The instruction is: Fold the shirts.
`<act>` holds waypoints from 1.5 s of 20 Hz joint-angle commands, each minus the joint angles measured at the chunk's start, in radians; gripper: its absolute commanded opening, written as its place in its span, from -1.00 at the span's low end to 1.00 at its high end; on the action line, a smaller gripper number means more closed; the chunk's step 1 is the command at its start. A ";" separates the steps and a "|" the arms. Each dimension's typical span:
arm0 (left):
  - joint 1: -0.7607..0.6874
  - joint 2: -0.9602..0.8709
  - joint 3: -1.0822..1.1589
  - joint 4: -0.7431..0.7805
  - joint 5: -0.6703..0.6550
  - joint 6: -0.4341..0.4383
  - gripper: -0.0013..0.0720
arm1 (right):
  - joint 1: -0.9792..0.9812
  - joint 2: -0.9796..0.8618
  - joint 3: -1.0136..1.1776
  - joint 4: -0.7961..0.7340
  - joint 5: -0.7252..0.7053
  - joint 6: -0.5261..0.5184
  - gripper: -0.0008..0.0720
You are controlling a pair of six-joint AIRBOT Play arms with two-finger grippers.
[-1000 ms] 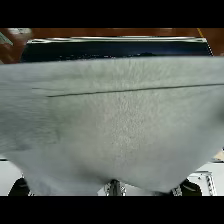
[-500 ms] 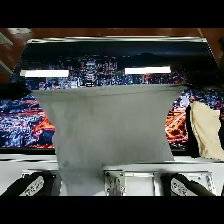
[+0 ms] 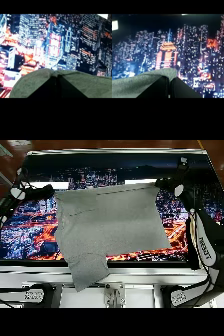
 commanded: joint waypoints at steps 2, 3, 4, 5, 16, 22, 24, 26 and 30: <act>-0.076 -0.108 0.002 -0.022 0.192 0.000 -0.87 | 0.009 -0.108 -0.001 0.005 -0.036 0.002 -0.81; -0.085 -0.115 0.002 -0.021 0.185 0.000 -0.87 | 0.009 -0.108 -0.001 0.004 -0.005 0.002 -0.81; -0.088 -0.115 0.002 -0.018 0.163 0.001 -0.87 | 0.009 -0.102 -0.001 0.004 0.031 0.002 -0.81; -0.086 -0.109 0.002 -0.013 0.111 0.019 -0.87 | 0.007 -0.092 -0.001 0.002 0.071 0.001 -0.81; 0.009 -0.062 0.004 0.080 -0.801 0.053 -0.87 | -0.133 -0.048 -0.001 0.037 0.621 0.002 -0.81; 0.005 -0.064 0.004 0.085 -0.803 -0.035 -0.86 | -0.128 -0.094 -0.001 0.109 0.622 0.002 -0.54; 0.011 -0.060 0.004 0.049 -0.826 -0.035 0.29 | -0.131 -0.060 -0.001 0.132 0.640 -0.019 0.50; 0.030 -0.044 0.006 0.049 -0.888 -0.035 0.57 | -0.147 0.014 -0.001 0.116 0.690 -0.070 0.54; 0.099 0.090 -0.035 0.048 -1.027 -0.003 0.55 | -0.256 0.210 -0.001 -0.072 0.891 -0.093 0.54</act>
